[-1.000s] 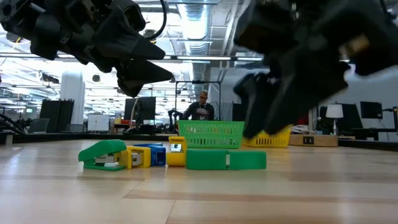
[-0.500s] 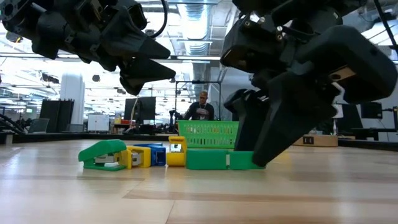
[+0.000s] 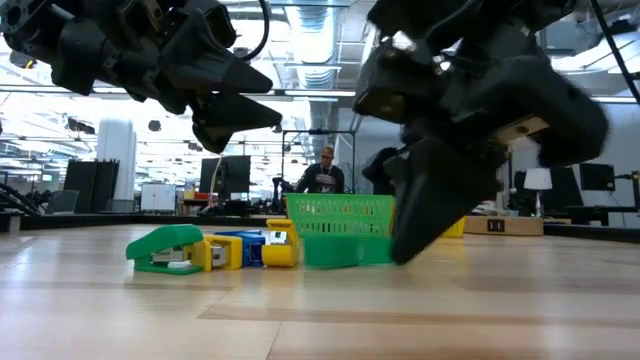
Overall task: Pick and place Stapler, Stapler remover, tape
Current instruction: Put the green stapler into the orange bin
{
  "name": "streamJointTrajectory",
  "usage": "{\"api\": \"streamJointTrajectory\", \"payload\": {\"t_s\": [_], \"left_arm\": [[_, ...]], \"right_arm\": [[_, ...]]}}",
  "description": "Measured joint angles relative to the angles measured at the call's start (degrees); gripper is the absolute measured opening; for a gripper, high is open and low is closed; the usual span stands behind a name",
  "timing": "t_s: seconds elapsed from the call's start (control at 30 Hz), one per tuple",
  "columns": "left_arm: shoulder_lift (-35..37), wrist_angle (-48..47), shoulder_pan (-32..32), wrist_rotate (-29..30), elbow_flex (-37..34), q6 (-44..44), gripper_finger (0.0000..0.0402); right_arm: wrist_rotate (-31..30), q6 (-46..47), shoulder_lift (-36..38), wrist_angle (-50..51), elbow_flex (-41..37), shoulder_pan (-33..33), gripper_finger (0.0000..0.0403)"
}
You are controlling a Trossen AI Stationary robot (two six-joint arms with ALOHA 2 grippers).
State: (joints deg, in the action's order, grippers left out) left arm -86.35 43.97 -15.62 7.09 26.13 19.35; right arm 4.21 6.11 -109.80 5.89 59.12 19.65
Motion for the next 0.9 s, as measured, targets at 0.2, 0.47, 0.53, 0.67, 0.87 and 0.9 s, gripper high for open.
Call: {"api": "streamJointTrajectory", "payload": {"t_s": [0.2,0.47,0.53,0.67,0.87,0.9], "left_arm": [[0.0,0.4,-0.8,-0.1,0.0,-2.7,0.0214],[0.0,4.8,-4.1,0.5,0.0,-13.9,0.0214],[0.0,5.3,-4.7,2.4,0.0,-15.1,0.0214],[0.0,5.7,-4.6,7.0,0.0,-14.9,0.0214],[0.0,7.0,-3.1,11.7,0.6,-14.2,0.0214],[0.0,6.8,-2.8,11.9,0.8,-14.2,0.0214]], "right_arm": [[-4.5,-0.5,5.6,-0.2,0.1,0.5,0.0002],[-25.9,0.8,14.9,0.3,0.1,0.5,0.0001],[-30.6,0.8,16.4,0.2,0.1,0.5,0.0001],[-34.4,-0.6,17.8,0.1,0.1,0.6,0.0001],[-34.3,-1.8,15.8,-0.5,0.1,1.0,0.0000],[-34.3,-2.1,15.6,-0.8,0.1,1.0,0.0000]]}}
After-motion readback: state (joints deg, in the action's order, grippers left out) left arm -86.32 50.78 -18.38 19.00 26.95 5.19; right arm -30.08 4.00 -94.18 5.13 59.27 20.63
